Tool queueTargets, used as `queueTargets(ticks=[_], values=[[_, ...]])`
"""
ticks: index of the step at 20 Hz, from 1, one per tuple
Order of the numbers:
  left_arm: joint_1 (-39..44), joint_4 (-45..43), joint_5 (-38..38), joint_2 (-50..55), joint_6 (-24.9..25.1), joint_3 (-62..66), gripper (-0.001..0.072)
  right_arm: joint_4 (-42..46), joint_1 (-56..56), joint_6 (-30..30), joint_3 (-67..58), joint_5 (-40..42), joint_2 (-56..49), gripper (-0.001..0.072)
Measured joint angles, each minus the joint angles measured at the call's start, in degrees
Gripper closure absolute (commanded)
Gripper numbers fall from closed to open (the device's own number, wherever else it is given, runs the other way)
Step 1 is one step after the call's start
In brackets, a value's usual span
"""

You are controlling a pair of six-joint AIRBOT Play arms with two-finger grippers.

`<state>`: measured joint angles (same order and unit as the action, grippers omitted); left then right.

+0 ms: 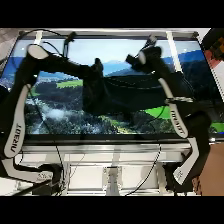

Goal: Fold the clothes and pants, and hang the long-sleeved shirts on hangers.

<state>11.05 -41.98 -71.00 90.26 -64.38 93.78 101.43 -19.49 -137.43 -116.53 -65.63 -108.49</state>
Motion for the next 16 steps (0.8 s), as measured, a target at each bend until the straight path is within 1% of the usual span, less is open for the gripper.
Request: queueTargets(ticks=[4,7,8,9,10,11,13,15,16], values=[[8.6,0.1,9.6,4.0,-2.4,0.0,0.0688,2.7,5.6,9.9,0.0,-4.5,4.6,0.0699],[14.4,0.3,17.8,8.3,-3.7,0.0,0.0680,0.2,8.2,15.5,0.0,-6.6,6.4,0.0699],[16.1,0.9,21.0,9.7,-3.9,0.0,0.0619,-0.6,8.7,16.7,0.0,-6.8,6.7,0.0699],[17.7,1.7,24.8,11.2,-4.2,0.0,0.0505,-1.5,9.1,17.8,0.0,-6.9,6.9,0.0699],[19.1,2.6,28.5,12.4,-4.3,0.0,0.0430,-2.6,9.4,18.9,0.0,-7.0,7.0,0.0699],[20.3,3.1,31.8,13.5,-4.4,0.0,0.0418,-3.9,9.7,20.4,0.0,-6.8,7.2,0.0700],[21.6,3.4,36.2,15.0,-4.5,0.0,0.0417,-8.0,10.6,23.9,0.0,-6.8,7.3,0.0700],[21.8,3.7,38.2,15.4,-4.6,0.0,0.0418,-13.2,12.2,27.2,0.1,-6.7,7.4,0.0700],[21.4,3.8,38.5,15.4,-4.6,0.0,0.0431,-15.9,13.2,28.9,0.1,-6.7,7.4,0.0700]])
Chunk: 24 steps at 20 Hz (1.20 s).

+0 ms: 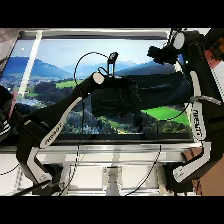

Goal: Fold the clothes and pants, and hang the long-sleeved shirts on hangers.

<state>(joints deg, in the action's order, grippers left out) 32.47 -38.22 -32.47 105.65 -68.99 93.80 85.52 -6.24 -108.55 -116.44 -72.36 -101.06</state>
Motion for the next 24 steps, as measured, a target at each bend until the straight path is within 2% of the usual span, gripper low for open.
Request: queueTargets(ticks=[2,5,8,11,14,17,19,22,23,24], values=[[-1.6,0.1,0.3,-1.0,0.0,0.0,0.0684,-7.4,2.7,4.8,0.0,-0.5,-0.2,0.0700],[-5.9,0.1,-3.0,-4.2,0.0,0.0,0.0690,-20.2,6.9,12.8,1.0,-4.2,-1.3,0.0701],[-12.0,-0.9,-9.0,-8.1,-0.1,0.0,0.0692,-32.6,9.3,19.6,3.8,-9.4,-3.9,0.0701],[-17.3,-8.3,-16.2,-11.3,-3.6,-0.2,0.0692,-39.4,8.8,23.8,7.9,-12.7,-7.2,0.0701],[-21.3,-15.9,-24.2,-13.5,-7.2,-2.2,0.0692,-41.7,7.6,26.1,12.1,-13.4,-10.1,0.0701],[-23.8,-18.8,-28.3,-15.2,-8.6,-7.5,0.0691,-42.7,6.9,27.6,15.0,-13.7,-12.3,0.0700],[-25.2,-18.6,-29.2,-15.7,-8.9,-12.5,0.0691,-42.7,6.8,28.4,15.8,-13.8,-13.1,0.0700],[-27.8,-11.6,-26.6,-16.1,-7.0,-20.9,0.0688,-43.1,6.7,30.1,16.3,-14.8,-13.6,0.0700],[-28.7,-8.0,-25.9,-16.1,-5.6,-23.1,0.0670,-43.3,6.7,30.5,16.4,-15.1,-13.7,0.0700],[-29.5,-4.2,-25.3,-16.0,-4.1,-25.0,0.0464,-43.5,6.7,30.8,16.4,-15.3,-13.8,0.0700]])
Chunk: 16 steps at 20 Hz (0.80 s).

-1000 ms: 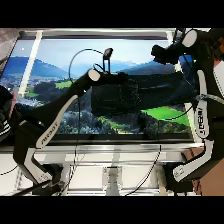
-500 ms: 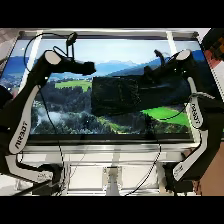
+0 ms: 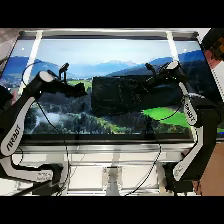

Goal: Fold the clothes and pants, and hang the long-sleeved shirts on hangers.

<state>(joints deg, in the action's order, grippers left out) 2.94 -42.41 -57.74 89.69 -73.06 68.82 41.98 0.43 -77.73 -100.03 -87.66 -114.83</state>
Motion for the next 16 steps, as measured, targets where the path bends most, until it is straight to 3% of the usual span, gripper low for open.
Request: queueTargets(ticks=[1,2,10,16], values=[[-0.6,2.4,0.3,0.3,1.1,-1.3,0.0193,-0.4,0.0,0.2,0.0,-0.3,-0.1,0.0700],[-1.0,4.6,0.6,0.6,1.8,-2.3,0.0160,-1.1,0.0,0.4,0.1,-0.3,-0.1,0.0699],[-1.7,11.3,2.6,5.0,4.8,-4.5,0.0160,-8.9,0.0,3.3,0.2,-1.1,0.3,0.0699],[-2.0,18.8,3.1,9.5,10.1,-3.5,0.0171,-10.7,0.0,5.0,-0.2,-1.4,1.6,0.0699]])
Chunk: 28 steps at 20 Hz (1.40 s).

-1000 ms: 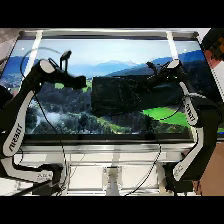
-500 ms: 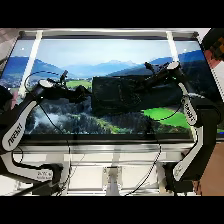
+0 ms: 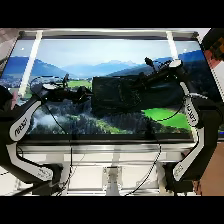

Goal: Fold the clothes and pants, and hang the long-sleeved shirts on hangers.

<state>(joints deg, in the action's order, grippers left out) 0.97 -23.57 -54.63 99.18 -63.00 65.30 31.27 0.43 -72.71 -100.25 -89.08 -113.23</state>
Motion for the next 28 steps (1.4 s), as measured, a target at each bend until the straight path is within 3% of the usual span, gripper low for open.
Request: queueTargets(ticks=[4,8,10,12,14,15,22,28], values=[[0.2,4.4,-0.2,2.8,1.4,1.5,0.0289,-1.2,0.0,0.3,-2.4,-0.2,0.3,0.0699],[1.7,6.4,-0.7,4.5,2.4,2.2,0.0290,-1.5,0.0,0.3,-5.7,0.0,0.3,0.0699],[2.6,6.8,-0.9,5.3,2.9,2.4,0.0325,-1.6,0.0,0.3,-7.1,0.1,0.3,0.0699],[3.5,7.2,-0.9,6.0,3.1,2.5,0.0525,-1.7,0.0,0.3,-7.9,0.2,0.3,0.0699],[4.3,7.4,-0.9,6.4,4.0,2.5,0.0660,-1.9,0.0,0.2,-8.3,0.2,0.3,0.0699],[4.7,7.8,-1.1,6.6,4.9,2.5,0.0686,-2.0,0.0,0.2,-8.4,0.2,0.3,0.0699],[3.5,11.6,-5.5,4.5,9.9,2.9,0.0692,-1.9,0.3,0.2,-8.7,1.6,0.3,0.0699],[-1.6,-3.8,-7.4,-2.4,3.0,3.0,0.0691,0.6,0.4,-0.4,-8.7,4.0,0.2,0.0699]])
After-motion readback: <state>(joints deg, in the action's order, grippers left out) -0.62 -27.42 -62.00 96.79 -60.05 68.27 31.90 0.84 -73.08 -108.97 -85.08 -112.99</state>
